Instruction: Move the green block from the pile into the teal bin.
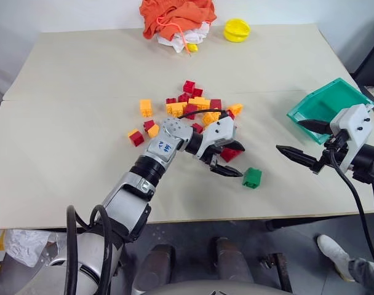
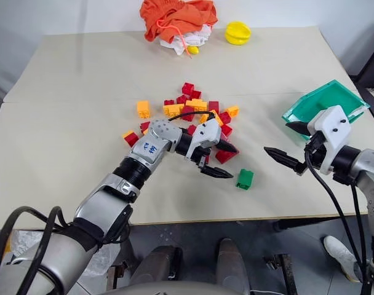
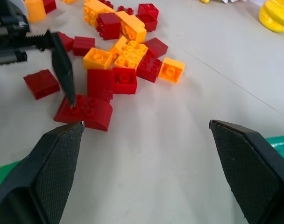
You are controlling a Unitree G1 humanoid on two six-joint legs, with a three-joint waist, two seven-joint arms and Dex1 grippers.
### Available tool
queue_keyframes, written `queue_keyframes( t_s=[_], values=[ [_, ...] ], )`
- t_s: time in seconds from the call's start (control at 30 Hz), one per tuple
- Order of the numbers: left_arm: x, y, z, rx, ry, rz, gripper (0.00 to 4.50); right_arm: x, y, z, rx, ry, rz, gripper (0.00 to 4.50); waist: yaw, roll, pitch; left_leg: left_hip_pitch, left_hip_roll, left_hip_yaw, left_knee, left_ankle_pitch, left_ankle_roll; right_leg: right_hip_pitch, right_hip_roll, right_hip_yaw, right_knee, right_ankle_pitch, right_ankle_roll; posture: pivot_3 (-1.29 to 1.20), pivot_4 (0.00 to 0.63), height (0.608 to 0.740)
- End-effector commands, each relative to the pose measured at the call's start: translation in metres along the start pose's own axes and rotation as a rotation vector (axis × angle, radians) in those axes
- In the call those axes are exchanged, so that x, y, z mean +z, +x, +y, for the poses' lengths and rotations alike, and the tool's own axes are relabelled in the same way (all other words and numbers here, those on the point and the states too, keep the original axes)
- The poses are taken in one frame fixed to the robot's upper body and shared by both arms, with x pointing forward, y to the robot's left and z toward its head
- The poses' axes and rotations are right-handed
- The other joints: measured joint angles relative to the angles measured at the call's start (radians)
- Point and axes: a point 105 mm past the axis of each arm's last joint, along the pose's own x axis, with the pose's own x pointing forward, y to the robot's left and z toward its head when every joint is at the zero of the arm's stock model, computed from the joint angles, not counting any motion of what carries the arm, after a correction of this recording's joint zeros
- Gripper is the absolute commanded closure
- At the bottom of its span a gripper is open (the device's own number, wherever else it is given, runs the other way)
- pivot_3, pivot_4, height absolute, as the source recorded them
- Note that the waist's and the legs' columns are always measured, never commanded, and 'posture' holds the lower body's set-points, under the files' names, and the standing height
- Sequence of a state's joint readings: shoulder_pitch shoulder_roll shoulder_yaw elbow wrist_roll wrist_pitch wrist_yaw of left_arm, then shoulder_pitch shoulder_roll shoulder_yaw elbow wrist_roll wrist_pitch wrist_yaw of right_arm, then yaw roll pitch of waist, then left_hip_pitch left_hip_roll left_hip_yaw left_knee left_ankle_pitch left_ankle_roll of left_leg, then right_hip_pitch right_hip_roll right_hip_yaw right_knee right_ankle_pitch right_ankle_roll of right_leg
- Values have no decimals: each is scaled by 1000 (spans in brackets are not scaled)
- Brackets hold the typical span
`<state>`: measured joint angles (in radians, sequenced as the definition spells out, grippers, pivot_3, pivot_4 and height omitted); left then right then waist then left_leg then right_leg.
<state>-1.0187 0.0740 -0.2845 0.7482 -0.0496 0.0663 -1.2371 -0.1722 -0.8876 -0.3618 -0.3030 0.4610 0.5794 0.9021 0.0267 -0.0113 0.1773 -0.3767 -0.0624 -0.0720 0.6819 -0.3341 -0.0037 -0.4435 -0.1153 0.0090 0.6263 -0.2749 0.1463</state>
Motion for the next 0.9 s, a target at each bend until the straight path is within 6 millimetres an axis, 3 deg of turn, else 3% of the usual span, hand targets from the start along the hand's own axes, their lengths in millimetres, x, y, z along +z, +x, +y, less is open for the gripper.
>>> queue_keyframes(
  t_s=[0.03, 0.17, 0.33, 0.4, 0.43, 0.57, 0.9],
  values=[
    [34, -33, 7, 68, 106, -147, 30, 5, -14, 1, 10, -26, 27, 0, 0, 0, 0, 0, 0, 0, 0, 0, 0, 0, 0, 0, 0, 0, 0, 0, 150, 740],
    [33, -92, -2, 137, 143, -217, 30, -15, -34, 14, 105, -10, 172, 0, -8, 1, 0, 0, 4, 0, -1, 0, 0, 0, 1, 0, 0, 0, 0, 0, 150, 740],
    [18, -135, -23, 163, 106, -226, 30, -19, -48, 29, 165, -30, 250, 0, 0, 1, -1, 2, 4, 1, 0, -1, 0, 2, 0, 1, 0, 0, 0, 0, 150, 740],
    [23, -148, -23, 207, 63, -322, 30, -16, -47, 33, 171, -34, 245, 0, 1, 0, 0, 3, 5, 0, 1, -1, 0, 3, 1, 1, -1, 1, 0, 0, 150, 740],
    [14, -155, -26, 237, 59, -291, 30, -13, -40, 39, 192, -32, 226, 0, 1, 0, 0, 2, 5, -1, 1, -1, 0, 4, 1, 0, -1, 1, 0, 0, 150, 740],
    [3, -170, -40, 263, 43, -278, 30, -10, -14, 57, 239, -29, 182, 0, -5, 0, 0, 6, 6, -1, 0, -1, 1, 8, 1, 0, -3, 1, 0, 0, 150, 740],
    [-5, -171, -57, 294, 49, -274, 30, -44, 45, 68, 352, -75, 292, 0, -4, 0, 0, 6, 6, -2, 0, -1, 1, 9, 0, -1, -6, 1, 0, 0, 150, 740]
  ],
)
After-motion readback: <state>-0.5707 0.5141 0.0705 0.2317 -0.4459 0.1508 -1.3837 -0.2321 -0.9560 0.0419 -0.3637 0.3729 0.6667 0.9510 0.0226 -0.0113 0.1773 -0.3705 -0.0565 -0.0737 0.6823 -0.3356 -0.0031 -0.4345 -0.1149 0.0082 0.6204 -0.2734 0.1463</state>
